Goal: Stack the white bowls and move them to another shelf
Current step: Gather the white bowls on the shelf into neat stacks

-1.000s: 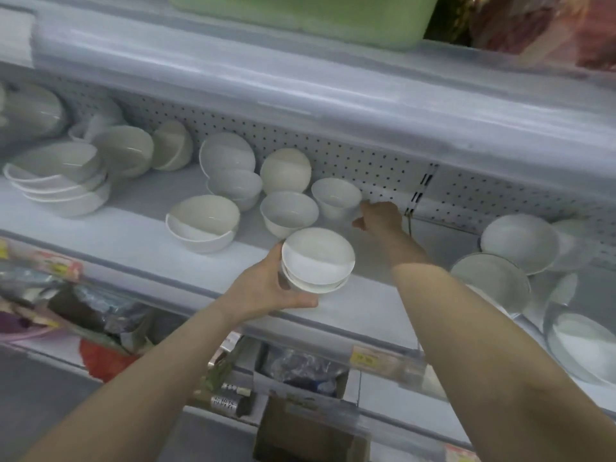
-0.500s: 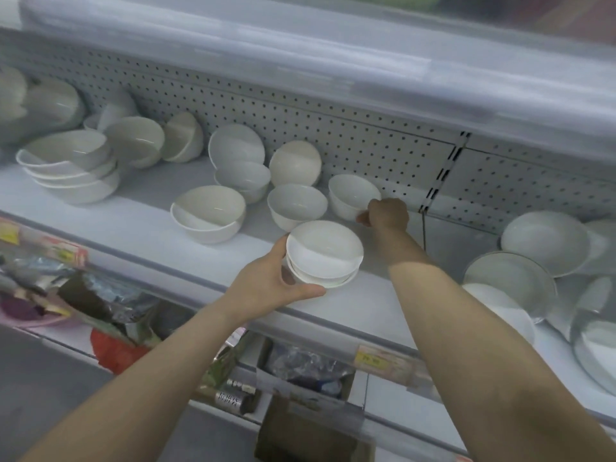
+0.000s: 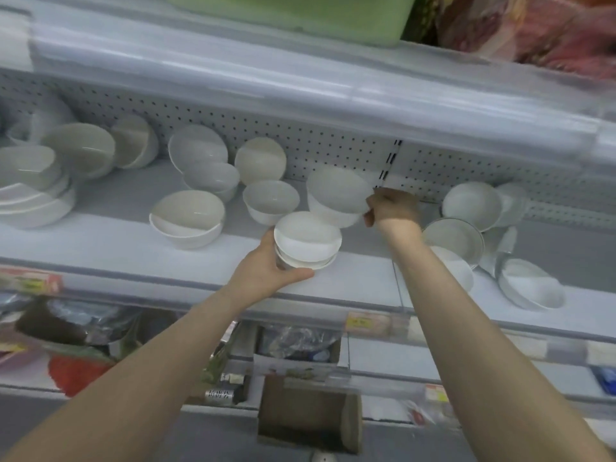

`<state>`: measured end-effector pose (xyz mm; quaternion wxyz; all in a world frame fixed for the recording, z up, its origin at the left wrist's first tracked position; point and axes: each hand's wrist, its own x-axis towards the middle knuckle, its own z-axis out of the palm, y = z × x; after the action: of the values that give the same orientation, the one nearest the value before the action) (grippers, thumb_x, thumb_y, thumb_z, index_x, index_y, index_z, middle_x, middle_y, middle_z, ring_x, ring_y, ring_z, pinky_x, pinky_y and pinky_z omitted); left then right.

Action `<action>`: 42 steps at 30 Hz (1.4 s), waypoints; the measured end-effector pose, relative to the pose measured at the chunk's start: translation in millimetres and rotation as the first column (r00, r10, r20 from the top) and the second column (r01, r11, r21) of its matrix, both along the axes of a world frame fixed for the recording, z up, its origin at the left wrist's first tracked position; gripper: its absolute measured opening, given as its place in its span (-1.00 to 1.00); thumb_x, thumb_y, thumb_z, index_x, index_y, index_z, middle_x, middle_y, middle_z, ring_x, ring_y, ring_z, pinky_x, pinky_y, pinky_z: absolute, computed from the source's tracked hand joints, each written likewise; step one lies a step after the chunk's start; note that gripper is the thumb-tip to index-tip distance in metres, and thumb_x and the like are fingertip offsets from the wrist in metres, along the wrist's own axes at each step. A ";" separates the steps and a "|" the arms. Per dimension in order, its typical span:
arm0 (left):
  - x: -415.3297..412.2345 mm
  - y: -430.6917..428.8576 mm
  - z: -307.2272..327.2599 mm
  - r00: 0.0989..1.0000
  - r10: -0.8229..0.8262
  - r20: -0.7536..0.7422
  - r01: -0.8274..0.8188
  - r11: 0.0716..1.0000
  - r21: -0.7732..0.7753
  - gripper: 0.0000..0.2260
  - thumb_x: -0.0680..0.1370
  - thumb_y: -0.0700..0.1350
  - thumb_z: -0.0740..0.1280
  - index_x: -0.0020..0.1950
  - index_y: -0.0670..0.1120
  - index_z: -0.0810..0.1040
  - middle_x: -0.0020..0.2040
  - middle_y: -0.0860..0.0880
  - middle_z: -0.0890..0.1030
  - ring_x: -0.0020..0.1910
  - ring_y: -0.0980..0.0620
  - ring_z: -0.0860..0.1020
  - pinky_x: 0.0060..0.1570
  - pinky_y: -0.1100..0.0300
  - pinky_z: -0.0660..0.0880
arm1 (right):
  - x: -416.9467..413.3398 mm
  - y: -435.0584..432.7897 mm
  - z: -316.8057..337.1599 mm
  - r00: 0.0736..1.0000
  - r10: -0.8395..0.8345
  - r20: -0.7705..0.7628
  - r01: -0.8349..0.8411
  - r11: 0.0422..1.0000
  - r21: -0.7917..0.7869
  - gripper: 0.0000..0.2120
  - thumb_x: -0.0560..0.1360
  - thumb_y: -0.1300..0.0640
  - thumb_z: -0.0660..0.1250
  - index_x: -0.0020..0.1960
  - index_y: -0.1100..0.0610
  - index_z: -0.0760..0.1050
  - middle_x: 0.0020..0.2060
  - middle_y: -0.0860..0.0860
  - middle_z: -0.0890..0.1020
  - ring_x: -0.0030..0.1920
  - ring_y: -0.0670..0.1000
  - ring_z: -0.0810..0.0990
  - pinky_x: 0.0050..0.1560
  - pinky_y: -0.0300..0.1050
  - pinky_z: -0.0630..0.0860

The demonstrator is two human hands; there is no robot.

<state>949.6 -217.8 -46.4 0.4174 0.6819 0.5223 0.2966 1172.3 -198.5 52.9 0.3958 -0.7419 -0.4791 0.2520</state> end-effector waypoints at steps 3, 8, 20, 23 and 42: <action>-0.4 1.4 1.2 1.000 -0.011 -0.022 0.011 1.000 -0.001 -0.13 0.37 0.17 0.55 0.53 0.11 0.14 0.23 0.19 0.47 0.23 -0.02 0.56 0.23 0.05 0.48 | -10.5 -15.3 -7.7 0.998 0.042 -0.053 -0.041 0.999 0.016 -0.72 0.45 0.26 0.21 -0.43 0.12 0.40 -0.54 -0.03 0.49 -0.46 -0.03 0.41 -0.35 -0.18 0.30; -2.0 1.5 -0.2 1.000 -0.005 -0.011 0.005 1.000 -0.009 -0.13 0.34 0.19 0.55 0.53 0.16 0.15 0.22 0.21 0.46 0.20 0.00 0.58 0.21 0.06 0.49 | -20.2 -27.9 -14.7 0.988 0.132 -0.081 -0.131 0.991 0.011 -0.65 0.42 0.27 0.22 -0.50 0.01 0.39 -0.58 -0.06 0.44 -0.53 -0.10 0.37 -0.41 -0.22 0.30; 46.2 9.1 -0.4 0.997 -0.060 0.038 0.062 0.996 -0.060 -0.13 0.32 0.13 0.60 0.50 0.10 0.20 0.29 0.16 0.48 0.18 0.00 0.58 0.19 0.13 0.48 | 14.7 -33.5 -27.0 0.987 0.136 0.088 -0.128 0.988 -0.092 -0.79 0.49 0.24 0.17 -0.12 0.16 0.60 -0.40 0.03 0.56 -0.30 0.06 0.50 -0.31 -0.18 0.35; 65.8 10.6 2.8 0.994 -0.088 0.061 0.091 0.994 -0.057 -0.16 0.33 0.09 0.60 0.49 0.12 0.21 0.27 0.18 0.46 0.19 -0.01 0.58 0.25 0.07 0.48 | 31.4 -32.0 -28.1 0.964 0.090 0.250 -0.070 0.994 -0.088 -0.81 0.50 0.20 0.21 -0.04 0.13 0.61 -0.23 0.03 0.60 -0.16 0.10 0.51 -0.21 -0.19 0.33; 6.7 8.7 14.6 0.972 0.037 -0.231 0.070 0.896 0.440 -0.46 0.49 -0.02 0.48 0.44 0.00 0.42 0.30 -0.04 0.50 0.17 -0.01 0.52 0.07 0.20 0.43 | 8.9 -24.7 -25.1 0.686 -0.226 0.692 0.099 0.971 0.219 -0.51 0.46 0.18 0.25 0.39 0.05 0.44 0.07 0.12 0.64 0.24 0.22 0.42 0.15 0.07 0.32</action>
<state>956.3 -209.1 -31.8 0.1887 0.7936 0.4803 0.3222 1181.2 -223.1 27.8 0.2605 -0.7856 -0.5458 -0.1307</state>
